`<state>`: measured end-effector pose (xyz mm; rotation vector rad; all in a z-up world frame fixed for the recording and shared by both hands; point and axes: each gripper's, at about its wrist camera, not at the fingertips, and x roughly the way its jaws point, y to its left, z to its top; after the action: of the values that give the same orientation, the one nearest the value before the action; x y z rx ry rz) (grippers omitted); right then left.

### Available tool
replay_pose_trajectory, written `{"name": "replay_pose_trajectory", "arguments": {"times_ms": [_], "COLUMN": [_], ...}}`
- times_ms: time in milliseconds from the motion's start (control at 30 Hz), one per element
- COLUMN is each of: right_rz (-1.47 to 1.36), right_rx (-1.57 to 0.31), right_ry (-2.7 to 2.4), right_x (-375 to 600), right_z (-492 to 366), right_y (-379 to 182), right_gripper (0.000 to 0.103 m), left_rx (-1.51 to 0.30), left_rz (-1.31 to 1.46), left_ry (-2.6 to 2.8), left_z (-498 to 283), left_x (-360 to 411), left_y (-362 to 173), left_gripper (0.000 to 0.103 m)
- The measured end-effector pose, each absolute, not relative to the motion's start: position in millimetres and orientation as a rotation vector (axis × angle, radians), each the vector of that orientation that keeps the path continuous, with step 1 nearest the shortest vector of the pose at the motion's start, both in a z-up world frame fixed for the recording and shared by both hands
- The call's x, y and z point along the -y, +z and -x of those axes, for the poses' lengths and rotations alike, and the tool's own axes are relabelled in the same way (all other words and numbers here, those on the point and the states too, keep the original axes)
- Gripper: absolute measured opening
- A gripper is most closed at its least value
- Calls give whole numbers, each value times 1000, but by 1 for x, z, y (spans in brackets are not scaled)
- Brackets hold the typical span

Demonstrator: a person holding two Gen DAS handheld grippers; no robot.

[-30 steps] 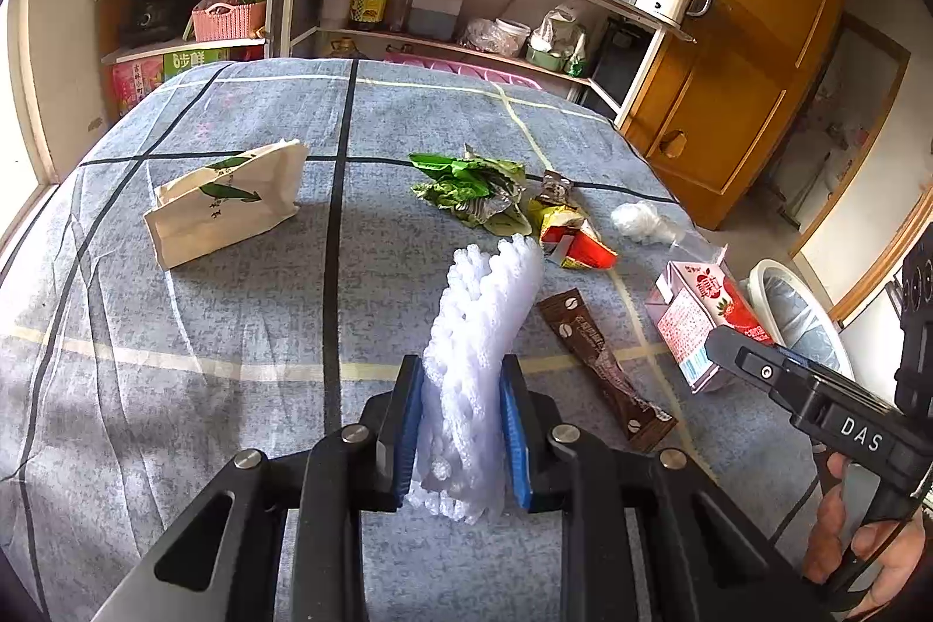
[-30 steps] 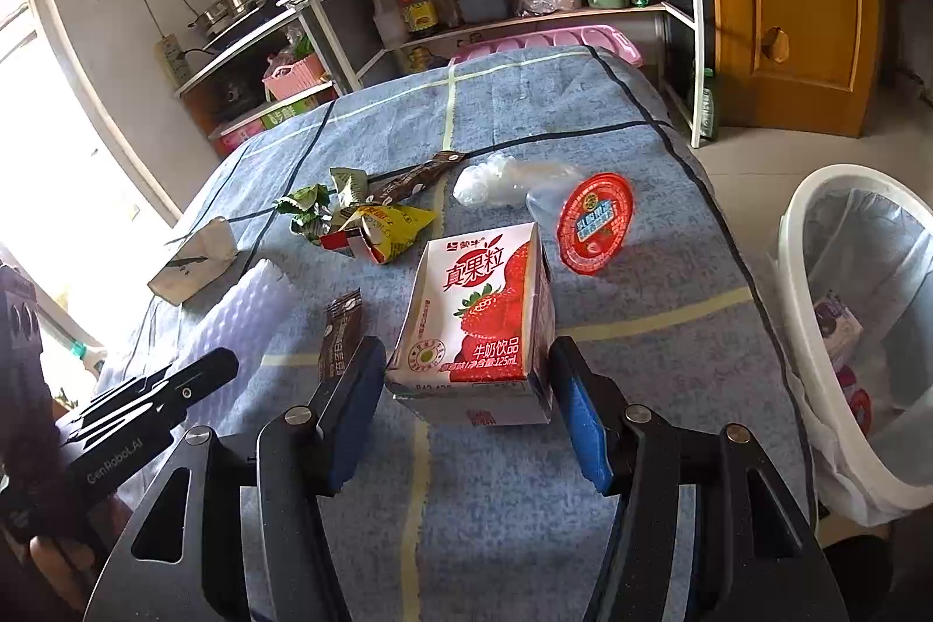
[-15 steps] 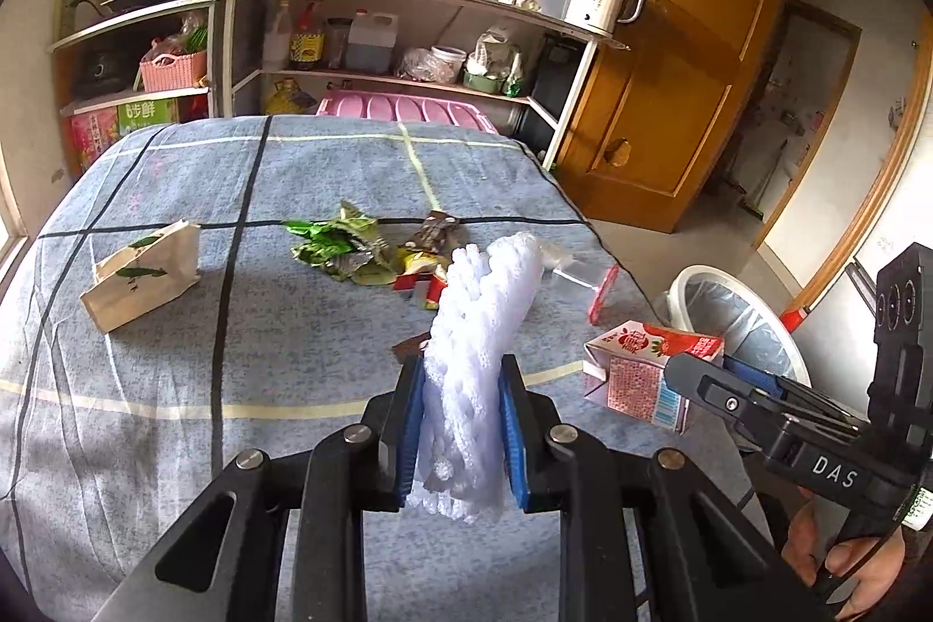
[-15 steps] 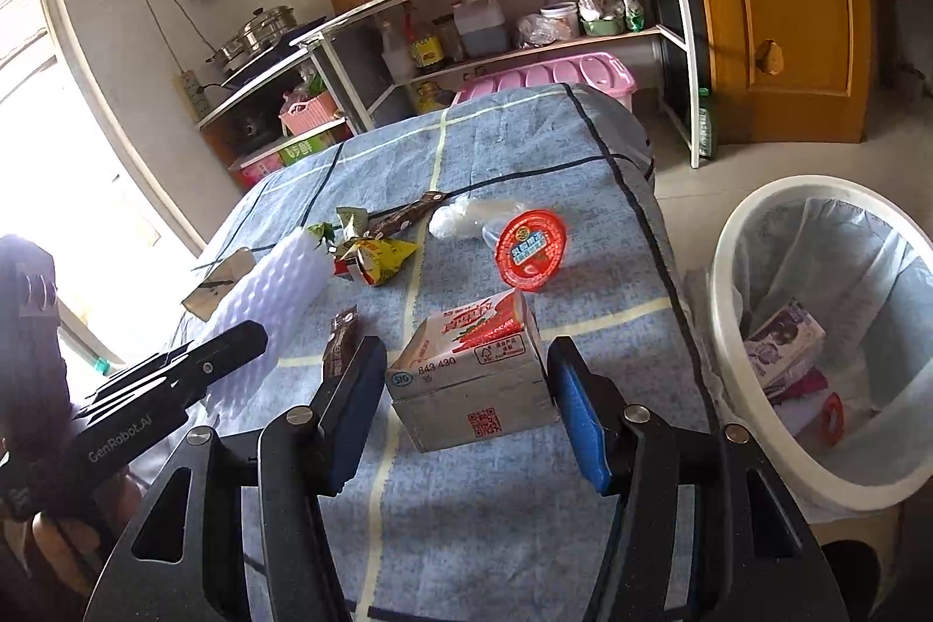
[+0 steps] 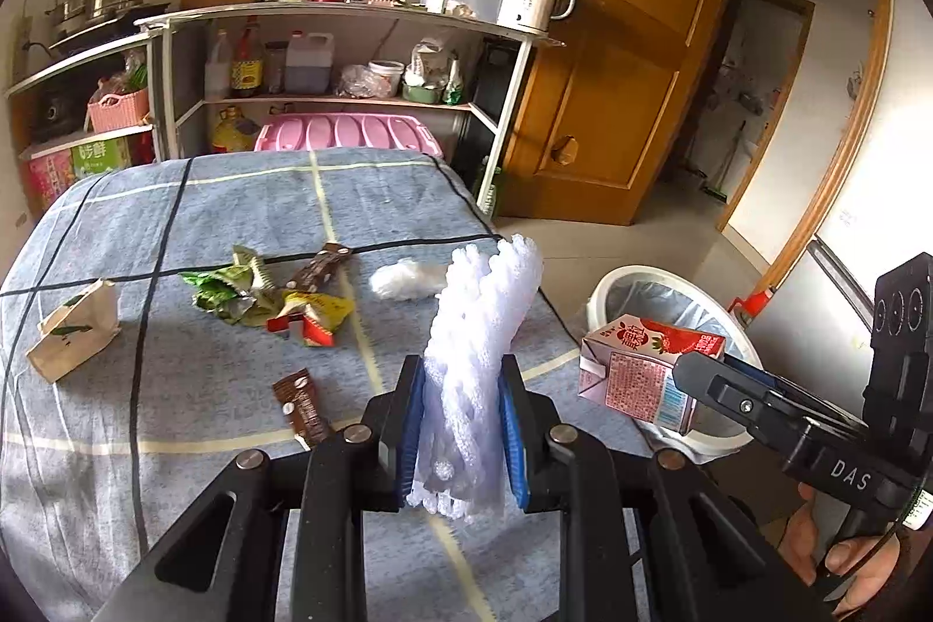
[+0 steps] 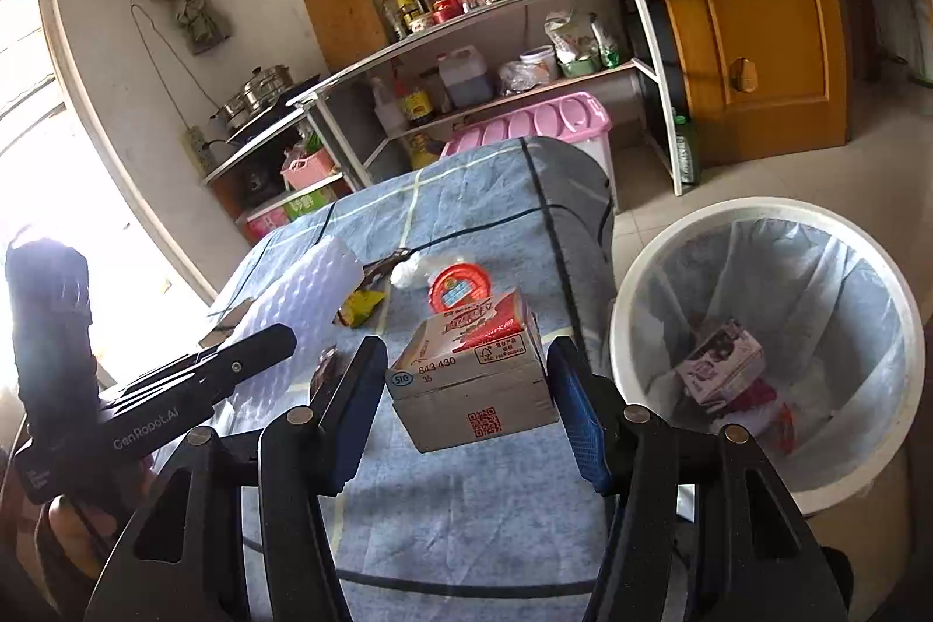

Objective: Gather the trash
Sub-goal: 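Carry the foam sleeve and strawberry carton in both tools over the bin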

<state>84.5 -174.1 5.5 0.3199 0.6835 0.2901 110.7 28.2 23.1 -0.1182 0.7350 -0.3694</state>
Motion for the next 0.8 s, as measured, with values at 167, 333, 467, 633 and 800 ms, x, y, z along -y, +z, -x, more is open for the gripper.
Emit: {"name": "replay_pose_trajectory", "arguments": {"times_ms": [167,333,467,633,800], "right_rz": [-345,-364,-369,-373,-357], "right_rx": [-662,-665,-678,-725,-764], "right_ry": [219,141,83,35,9], "right_x": [212,256,284,311,324], "right_z": [-82,-83,-83,-91,-102], "right_y": [11,8,2,-16,-33], "right_gripper": [58,58,58,58,58], "left_rx": [-742,-766,-795,-830,-847], "left_rz": [99,76,49,10,-32], "left_ry": [-464,-556,-609,-636,-614], "left_z": [-121,-134,-140,-145,-150], "left_x": [13,62,99,137,162], "left_y": [27,22,16,5,-7], "left_gripper": [25,25,25,25,25]}}
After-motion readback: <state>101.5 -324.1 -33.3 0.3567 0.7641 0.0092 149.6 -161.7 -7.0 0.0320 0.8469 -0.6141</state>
